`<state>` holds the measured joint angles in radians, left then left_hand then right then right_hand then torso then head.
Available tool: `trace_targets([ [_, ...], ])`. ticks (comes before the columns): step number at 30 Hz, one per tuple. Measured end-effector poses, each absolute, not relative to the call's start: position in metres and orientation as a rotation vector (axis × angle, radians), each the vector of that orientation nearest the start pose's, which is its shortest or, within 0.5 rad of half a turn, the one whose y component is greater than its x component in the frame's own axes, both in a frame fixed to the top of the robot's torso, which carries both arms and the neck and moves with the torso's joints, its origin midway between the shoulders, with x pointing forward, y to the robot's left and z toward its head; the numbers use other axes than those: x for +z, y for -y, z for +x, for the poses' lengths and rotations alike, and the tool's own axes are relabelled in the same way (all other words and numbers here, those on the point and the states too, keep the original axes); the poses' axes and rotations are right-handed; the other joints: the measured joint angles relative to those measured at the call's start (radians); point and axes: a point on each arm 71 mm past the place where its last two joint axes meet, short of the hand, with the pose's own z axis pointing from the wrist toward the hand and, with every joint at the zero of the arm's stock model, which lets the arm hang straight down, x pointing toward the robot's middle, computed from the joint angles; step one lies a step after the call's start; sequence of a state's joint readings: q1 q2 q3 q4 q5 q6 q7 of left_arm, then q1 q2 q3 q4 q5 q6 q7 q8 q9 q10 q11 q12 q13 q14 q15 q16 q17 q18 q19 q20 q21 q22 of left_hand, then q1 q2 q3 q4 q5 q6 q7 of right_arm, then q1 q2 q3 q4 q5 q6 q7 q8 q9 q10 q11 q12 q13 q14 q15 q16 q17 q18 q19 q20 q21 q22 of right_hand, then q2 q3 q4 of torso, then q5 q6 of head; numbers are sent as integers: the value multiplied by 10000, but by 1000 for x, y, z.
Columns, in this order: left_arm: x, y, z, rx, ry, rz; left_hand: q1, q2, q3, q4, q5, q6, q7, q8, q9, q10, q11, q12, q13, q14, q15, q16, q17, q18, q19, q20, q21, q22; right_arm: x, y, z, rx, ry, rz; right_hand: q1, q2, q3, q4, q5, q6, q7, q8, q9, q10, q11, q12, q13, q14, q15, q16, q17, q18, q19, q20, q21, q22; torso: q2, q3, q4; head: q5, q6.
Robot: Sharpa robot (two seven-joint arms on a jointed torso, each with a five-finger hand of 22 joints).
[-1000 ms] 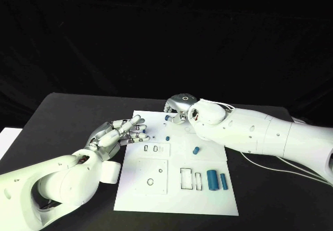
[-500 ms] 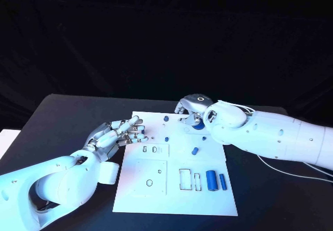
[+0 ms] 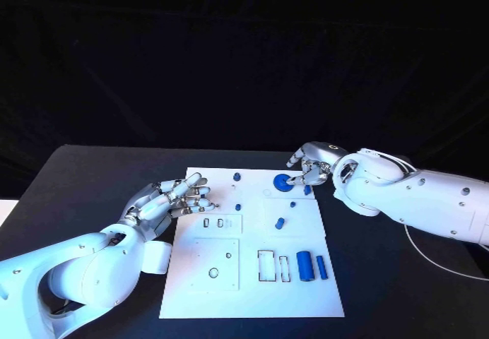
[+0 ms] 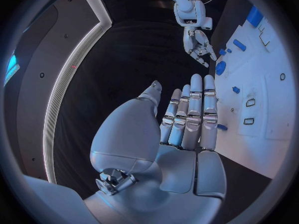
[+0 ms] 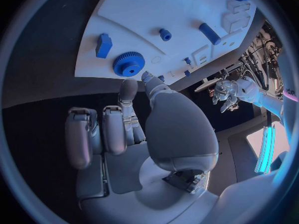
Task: Assemble the parts on the task board
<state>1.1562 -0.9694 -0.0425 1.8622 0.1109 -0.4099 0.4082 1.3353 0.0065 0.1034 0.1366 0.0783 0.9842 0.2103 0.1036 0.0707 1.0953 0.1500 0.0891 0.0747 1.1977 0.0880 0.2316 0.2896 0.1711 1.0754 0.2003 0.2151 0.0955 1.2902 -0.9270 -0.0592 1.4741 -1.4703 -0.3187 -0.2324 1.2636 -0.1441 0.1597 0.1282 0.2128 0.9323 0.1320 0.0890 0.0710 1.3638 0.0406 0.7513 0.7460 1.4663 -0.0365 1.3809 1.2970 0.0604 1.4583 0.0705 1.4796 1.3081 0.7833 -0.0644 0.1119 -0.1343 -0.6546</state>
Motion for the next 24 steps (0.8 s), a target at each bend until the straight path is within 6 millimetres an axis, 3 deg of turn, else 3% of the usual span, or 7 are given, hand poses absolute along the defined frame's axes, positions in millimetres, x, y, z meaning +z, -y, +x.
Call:
trace_targets([
  [5, -173, -180, 415, -16579, -14666, -12695, 0, 0, 0, 0, 0, 0, 0, 0, 0, 0, 0, 0, 0, 0, 0, 0, -1, 0, 0, 0, 0, 0, -154, 271, 513, 3789, -16578, 44, 181, 180, -303, 224, 0, -12, 12, 112, -1, -106, 34, 1408, 1847, 0, 1, 330, 112, 1, 48, 48, 118, 0, 9, 6, -17, -36, 9],
  [10, -174, -178, 416, -16612, -14684, -12691, 0, 0, 0, 0, 0, 0, 0, 0, 0, 0, 0, 0, 0, 0, 0, 0, -1, 1, 0, 0, 0, 1, -157, 266, 517, 3906, -16794, 295, 278, 276, -438, 246, 0, 12, 37, 112, -1, 155, 72, 2584, 3211, 0, 2, 689, 111, 1, 47, 49, 160, -1, 7, -2, 8, -61, 12],
  [13, -174, -178, 416, -16603, -14680, -12697, 0, 0, 0, 0, 0, 0, 0, 0, 0, 0, 0, 0, 0, 0, 0, 0, -2, 1, 0, 0, 0, 1, -158, 261, 519, 4031, -16898, 364, 354, 311, -514, 236, 0, 26, 49, 112, -2, 395, 74, 3458, 4133, -3, 45, 927, 111, -149, 53, 54, 204, -1, 3, -10, 20, -64, -8],
  [24, -174, -178, 417, -16616, -14693, -12710, 0, 0, -33, -33, 0, 0, 0, 0, 0, 0, 0, 0, 0, 0, 0, 0, 15, 0, 24, 24, -42, 2, -163, 256, 526, 4069, -17224, 562, 542, 451, -618, 182, 0, 146, 72, 151, -4, 632, 85, 4614, 5352, -13, 66, 1142, 109, -151, 82, 84, 310, -2, -3, -28, 20, -33, -79],
])
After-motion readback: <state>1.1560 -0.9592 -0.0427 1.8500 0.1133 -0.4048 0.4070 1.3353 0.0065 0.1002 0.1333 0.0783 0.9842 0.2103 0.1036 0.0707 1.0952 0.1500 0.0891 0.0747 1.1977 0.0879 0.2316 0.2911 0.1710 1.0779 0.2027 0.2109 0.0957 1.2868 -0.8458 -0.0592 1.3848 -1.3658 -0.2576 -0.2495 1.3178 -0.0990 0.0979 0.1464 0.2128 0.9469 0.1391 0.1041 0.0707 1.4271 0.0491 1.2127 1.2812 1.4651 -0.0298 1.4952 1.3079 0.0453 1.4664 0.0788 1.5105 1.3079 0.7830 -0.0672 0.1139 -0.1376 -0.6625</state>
